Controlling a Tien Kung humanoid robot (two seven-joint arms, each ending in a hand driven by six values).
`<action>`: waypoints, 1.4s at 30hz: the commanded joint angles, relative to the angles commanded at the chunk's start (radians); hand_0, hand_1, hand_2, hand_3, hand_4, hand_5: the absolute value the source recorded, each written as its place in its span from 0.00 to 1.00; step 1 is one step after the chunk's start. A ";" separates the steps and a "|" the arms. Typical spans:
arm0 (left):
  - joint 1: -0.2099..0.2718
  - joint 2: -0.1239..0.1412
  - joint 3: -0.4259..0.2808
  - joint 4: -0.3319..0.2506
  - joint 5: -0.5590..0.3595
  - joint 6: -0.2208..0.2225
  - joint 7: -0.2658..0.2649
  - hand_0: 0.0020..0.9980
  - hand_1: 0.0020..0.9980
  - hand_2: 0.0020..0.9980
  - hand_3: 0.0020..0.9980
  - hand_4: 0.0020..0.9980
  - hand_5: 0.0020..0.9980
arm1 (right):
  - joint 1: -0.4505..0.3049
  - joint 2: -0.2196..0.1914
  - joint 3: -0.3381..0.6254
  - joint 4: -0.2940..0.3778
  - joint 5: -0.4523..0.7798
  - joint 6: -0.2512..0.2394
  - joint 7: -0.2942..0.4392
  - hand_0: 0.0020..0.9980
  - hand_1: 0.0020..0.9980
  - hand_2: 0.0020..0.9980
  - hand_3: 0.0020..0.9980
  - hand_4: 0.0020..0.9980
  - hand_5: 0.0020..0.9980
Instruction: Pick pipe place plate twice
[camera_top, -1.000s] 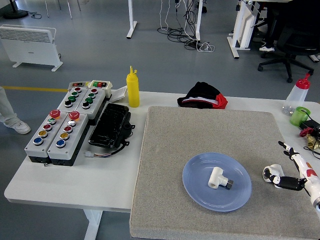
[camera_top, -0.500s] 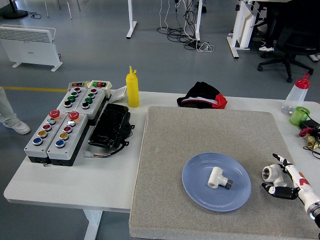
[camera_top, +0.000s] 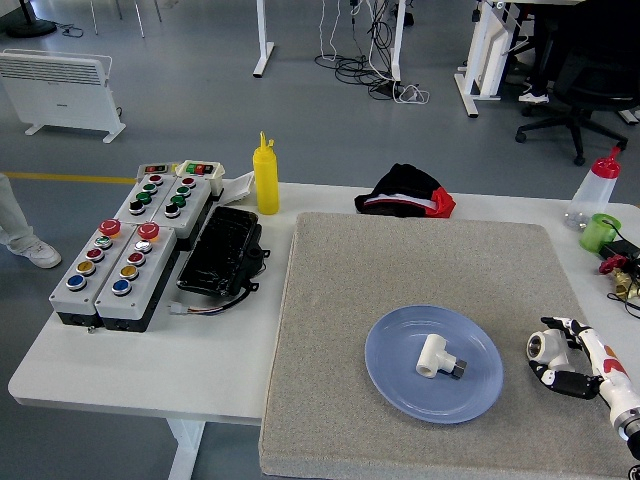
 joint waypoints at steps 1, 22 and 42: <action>0.000 0.000 0.000 0.000 0.000 0.000 0.001 0.58 0.58 0.62 0.62 0.46 1.00 | 0.000 0.000 0.000 -0.001 0.000 -0.004 0.004 0.36 0.49 0.54 0.62 0.52 0.00; 0.000 0.000 -0.004 0.000 0.009 -0.001 0.008 0.58 0.58 0.62 0.62 0.46 1.00 | -0.006 -0.028 -0.020 0.138 -0.028 -0.048 0.043 0.23 0.41 0.51 0.55 0.38 0.00; -0.007 0.000 -0.001 0.000 0.004 0.000 0.004 0.58 0.58 0.62 0.61 0.46 1.00 | 0.140 0.084 -0.350 0.277 -0.007 -0.049 0.000 0.25 0.42 0.51 0.56 0.40 0.00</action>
